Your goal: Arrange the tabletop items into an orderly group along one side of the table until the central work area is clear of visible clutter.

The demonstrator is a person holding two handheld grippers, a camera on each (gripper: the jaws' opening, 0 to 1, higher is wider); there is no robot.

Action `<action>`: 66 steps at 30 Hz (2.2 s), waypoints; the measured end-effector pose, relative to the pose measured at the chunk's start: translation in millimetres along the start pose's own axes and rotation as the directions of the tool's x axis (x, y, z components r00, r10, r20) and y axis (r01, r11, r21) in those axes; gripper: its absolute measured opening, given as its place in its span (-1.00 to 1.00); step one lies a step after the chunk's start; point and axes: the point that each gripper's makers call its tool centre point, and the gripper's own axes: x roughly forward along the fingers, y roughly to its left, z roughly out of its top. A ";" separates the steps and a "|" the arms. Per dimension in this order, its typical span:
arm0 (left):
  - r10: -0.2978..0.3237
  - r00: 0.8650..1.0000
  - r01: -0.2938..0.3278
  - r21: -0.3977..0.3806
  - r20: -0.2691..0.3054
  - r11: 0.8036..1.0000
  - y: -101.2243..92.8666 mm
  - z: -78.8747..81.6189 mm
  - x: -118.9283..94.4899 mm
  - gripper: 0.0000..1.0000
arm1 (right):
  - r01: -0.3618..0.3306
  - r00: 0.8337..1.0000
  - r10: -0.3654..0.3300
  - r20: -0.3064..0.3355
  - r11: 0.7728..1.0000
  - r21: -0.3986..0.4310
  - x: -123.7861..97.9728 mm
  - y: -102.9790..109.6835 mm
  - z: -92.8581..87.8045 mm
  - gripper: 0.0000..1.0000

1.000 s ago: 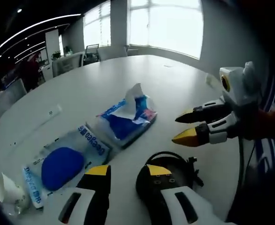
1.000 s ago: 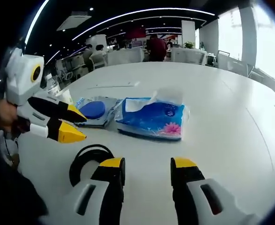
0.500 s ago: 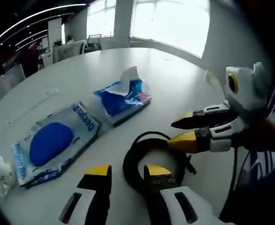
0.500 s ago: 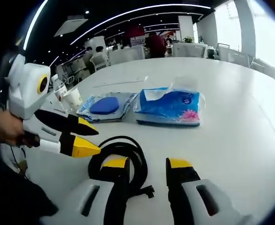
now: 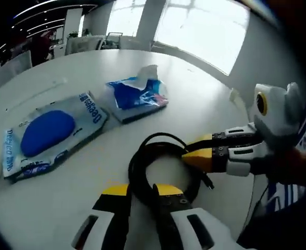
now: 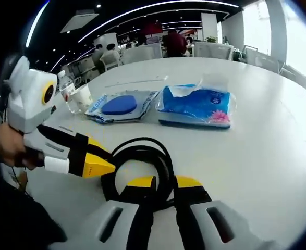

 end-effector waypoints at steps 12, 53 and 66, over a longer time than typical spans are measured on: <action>0.014 1.000 -0.013 -0.045 0.004 0.999 3.0 -0.1 -0.6 -0.87 | 0.015 1.000 -0.015 0.002 0.995 0.094 -2.7 2.4 -1.2 -0.93; -0.002 1.000 0.004 -0.144 0.015 0.990 27.0 33.3 -15.8 -0.98 | 0.025 0.999 -0.028 0.030 0.992 0.121 6.1 2.6 40.6 -1.00; 0.043 0.999 -0.043 -0.155 -0.005 0.987 39.0 32.2 -2.7 -0.97 | 0.036 0.999 -0.033 -0.029 0.991 0.131 23.7 1.0 34.3 -1.00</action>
